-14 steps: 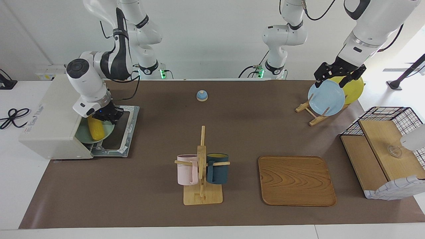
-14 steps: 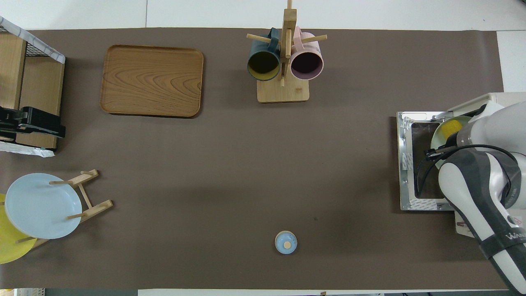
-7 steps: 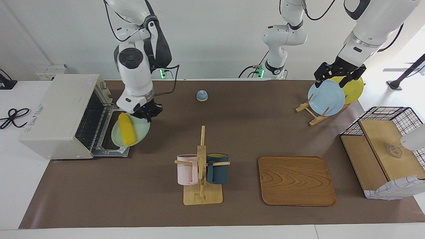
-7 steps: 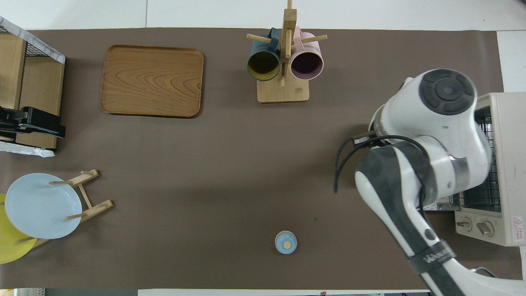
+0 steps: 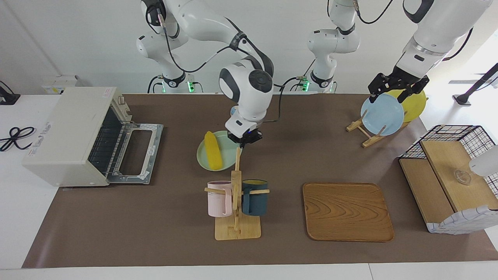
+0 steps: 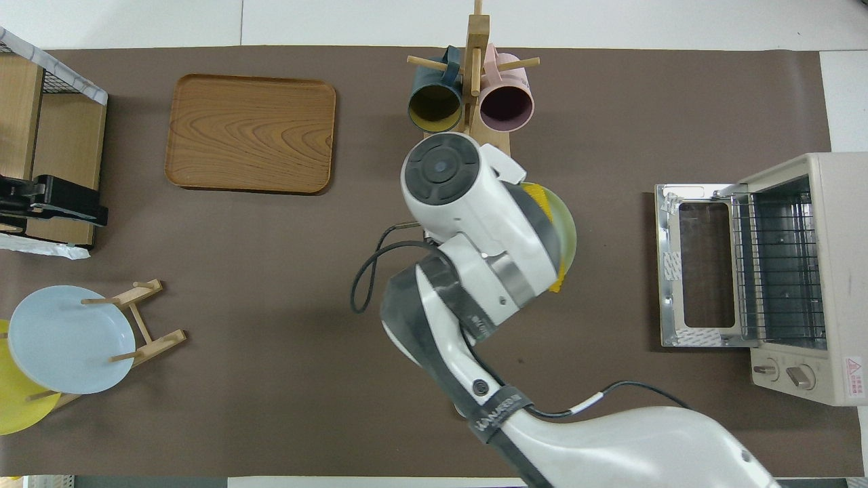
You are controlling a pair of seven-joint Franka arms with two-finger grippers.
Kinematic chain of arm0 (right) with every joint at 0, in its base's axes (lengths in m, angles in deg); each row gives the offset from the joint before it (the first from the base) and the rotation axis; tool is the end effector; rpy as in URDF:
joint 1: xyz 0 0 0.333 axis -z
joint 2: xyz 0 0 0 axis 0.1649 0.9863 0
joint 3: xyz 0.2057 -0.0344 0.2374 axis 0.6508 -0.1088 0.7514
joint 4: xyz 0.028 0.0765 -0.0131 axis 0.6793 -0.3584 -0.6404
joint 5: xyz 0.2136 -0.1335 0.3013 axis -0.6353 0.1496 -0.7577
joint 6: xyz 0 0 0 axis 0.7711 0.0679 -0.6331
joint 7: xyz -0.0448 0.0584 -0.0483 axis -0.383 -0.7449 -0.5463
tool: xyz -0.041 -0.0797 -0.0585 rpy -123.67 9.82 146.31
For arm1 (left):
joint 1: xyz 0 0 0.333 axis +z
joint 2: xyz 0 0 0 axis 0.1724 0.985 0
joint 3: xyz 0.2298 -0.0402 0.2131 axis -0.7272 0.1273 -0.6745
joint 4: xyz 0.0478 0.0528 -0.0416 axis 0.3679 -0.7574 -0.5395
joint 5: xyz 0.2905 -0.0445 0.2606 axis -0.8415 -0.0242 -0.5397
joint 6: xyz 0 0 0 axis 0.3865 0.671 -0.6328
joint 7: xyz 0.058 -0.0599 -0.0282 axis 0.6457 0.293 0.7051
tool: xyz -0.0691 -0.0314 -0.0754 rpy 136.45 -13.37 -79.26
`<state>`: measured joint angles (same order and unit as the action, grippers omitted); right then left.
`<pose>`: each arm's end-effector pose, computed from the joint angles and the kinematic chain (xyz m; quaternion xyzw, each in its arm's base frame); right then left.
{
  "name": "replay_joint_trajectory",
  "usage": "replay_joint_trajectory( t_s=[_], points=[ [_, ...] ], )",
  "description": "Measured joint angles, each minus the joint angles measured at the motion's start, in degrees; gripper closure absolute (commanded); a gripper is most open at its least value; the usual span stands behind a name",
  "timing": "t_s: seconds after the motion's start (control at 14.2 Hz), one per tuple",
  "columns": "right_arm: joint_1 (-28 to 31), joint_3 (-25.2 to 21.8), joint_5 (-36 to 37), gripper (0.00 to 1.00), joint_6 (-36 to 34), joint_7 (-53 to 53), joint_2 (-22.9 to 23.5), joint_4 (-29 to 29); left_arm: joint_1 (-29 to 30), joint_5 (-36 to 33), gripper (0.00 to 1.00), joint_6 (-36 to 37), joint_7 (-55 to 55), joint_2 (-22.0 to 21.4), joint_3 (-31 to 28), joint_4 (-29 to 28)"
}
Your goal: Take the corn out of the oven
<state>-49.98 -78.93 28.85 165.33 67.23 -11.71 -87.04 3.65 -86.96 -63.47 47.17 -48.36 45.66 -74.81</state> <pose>0.5456 0.4209 0.3711 0.9978 0.0099 -0.0130 0.0636 0.5391 -0.0502 0.6392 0.9991 -0.0330 -0.0228 0.0131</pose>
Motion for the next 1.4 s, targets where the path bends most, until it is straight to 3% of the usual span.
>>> replay_joint_trajectory(
  t_s=[0.28, 0.42, 0.49, 0.63, 0.77, 0.84, 0.91, 1.19, 1.4],
  points=[
    [-1.8, 1.3, -1.7, 1.00, 3.7, 5.0, 2.1, -0.1, 0.0, 0.0, 0.00, -0.4, 0.0, 0.0, 0.0, -0.1],
    [-2.0, 1.5, -4.1, 0.89, 5.6, 6.9, 1.9, -0.7, 0.0, 0.0, 0.00, -1.0, 0.0, 0.0, 0.0, -0.7],
    [-1.8, 1.5, -5.7, 0.78, 6.6, 7.2, 1.9, -1.0, 0.0, 0.0, 0.00, -1.2, 0.0, 0.0, 0.0, -1.1],
    [-1.0, 1.4, -7.4, 0.74, 7.4, 7.2, 1.8, -1.1, 0.0, 0.0, 0.00, -1.7, 0.0, 0.0, 0.0, -1.5],
    [-0.2, 1.3, -7.5, 0.74, 7.2, 7.2, 1.4, -0.7, 0.0, 0.0, 0.00, -1.8, 0.0, -0.1, 0.0, -1.6],
    [0.5, 1.2, -7.5, 0.82, 6.3, 7.2, 1.0, -0.6, 0.0, 0.0, 0.00, -1.9, 0.0, -0.1, 0.0, -1.6],
    [1.7, 1.1, -7.5, 0.98, 5.0, 6.7, 0.5, -0.3, 0.0, 0.0, 0.00, -1.9, 0.0, -0.1, 0.0, -1.6],
    [9.6, 0.7, -4.7, 1.00, -4.9, -4.5, -4.1, -0.8, -0.4, 0.0, 0.00, -2.8, 0.0, -0.2, 0.6, -2.4],
    [15.1, 0.6, 0.2, 1.00, -3.0, -10.2, -8.5, -8.6, -4.3, 0.7, 0.00, -4.9, 0.0, -0.1, 1.1, -5.1]
  ],
)
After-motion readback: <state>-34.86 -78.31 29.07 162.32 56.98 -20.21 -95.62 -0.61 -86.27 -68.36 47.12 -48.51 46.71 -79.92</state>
